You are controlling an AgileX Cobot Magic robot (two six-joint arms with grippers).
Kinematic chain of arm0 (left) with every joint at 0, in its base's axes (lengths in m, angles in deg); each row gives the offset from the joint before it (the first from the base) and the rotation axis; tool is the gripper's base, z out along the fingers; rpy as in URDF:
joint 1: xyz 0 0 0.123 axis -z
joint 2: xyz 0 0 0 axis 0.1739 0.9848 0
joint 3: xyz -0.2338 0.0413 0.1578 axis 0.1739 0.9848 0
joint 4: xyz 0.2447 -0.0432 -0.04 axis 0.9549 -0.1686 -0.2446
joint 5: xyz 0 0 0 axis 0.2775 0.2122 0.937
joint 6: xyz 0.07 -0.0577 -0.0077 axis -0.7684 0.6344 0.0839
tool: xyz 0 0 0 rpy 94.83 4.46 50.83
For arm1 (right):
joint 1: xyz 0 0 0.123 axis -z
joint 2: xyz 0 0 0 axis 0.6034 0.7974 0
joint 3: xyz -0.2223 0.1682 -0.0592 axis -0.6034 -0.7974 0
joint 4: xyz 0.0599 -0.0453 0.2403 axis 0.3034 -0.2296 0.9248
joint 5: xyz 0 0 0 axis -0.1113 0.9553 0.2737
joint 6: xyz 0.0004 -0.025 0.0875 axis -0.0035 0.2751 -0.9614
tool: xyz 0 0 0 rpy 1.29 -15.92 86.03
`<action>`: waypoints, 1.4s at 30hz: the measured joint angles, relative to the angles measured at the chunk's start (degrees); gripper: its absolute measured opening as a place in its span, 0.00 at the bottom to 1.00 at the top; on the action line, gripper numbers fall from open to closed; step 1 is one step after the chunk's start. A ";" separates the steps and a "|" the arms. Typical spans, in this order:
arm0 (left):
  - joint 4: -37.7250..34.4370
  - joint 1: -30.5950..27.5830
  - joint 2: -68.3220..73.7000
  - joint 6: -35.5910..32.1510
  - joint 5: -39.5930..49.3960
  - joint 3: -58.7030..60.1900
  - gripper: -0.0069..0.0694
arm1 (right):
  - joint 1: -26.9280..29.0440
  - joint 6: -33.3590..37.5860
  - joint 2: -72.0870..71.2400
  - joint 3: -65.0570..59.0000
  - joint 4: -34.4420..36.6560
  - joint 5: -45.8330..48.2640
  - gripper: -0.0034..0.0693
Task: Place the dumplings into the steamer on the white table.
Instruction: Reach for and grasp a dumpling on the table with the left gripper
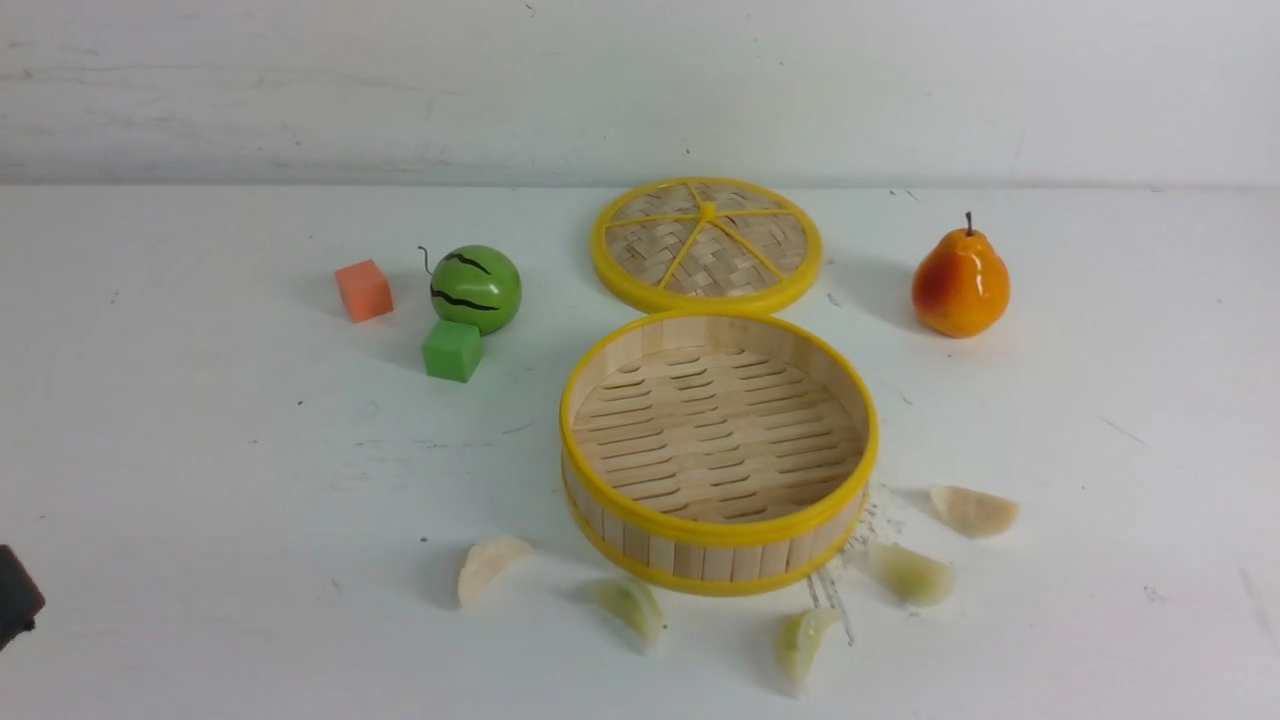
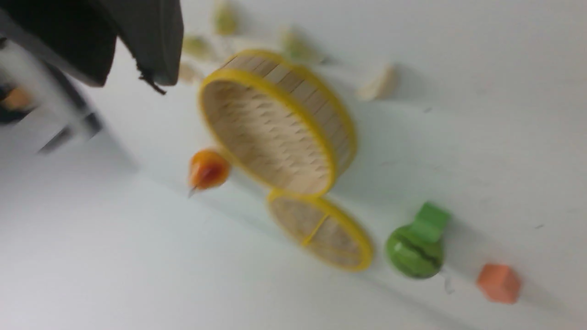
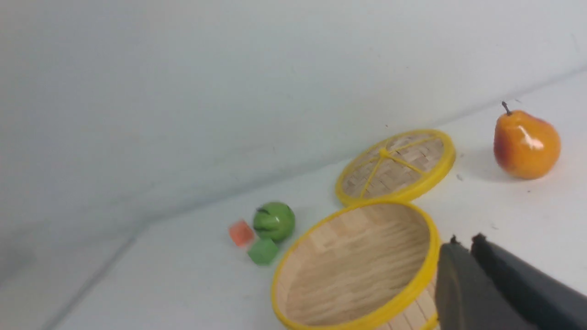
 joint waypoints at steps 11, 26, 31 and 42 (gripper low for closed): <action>22.74 11.85 28.78 0.16 19.61 -18.36 0.07 | -3.81 18.01 34.39 16.99 -2.73 29.14 0.02; 33.57 30.01 63.48 4.44 18.95 -30.85 0.54 | -13.11 19.70 35.58 17.31 -7.14 30.27 0.04; 36.77 30.21 74.40 8.30 15.48 -34.95 0.88 | -13.11 19.70 35.58 17.31 -7.09 30.31 0.05; 37.11 27.14 91.76 7.43 10.61 -44.37 0.82 | -13.11 19.74 35.58 17.31 -7.09 30.77 0.06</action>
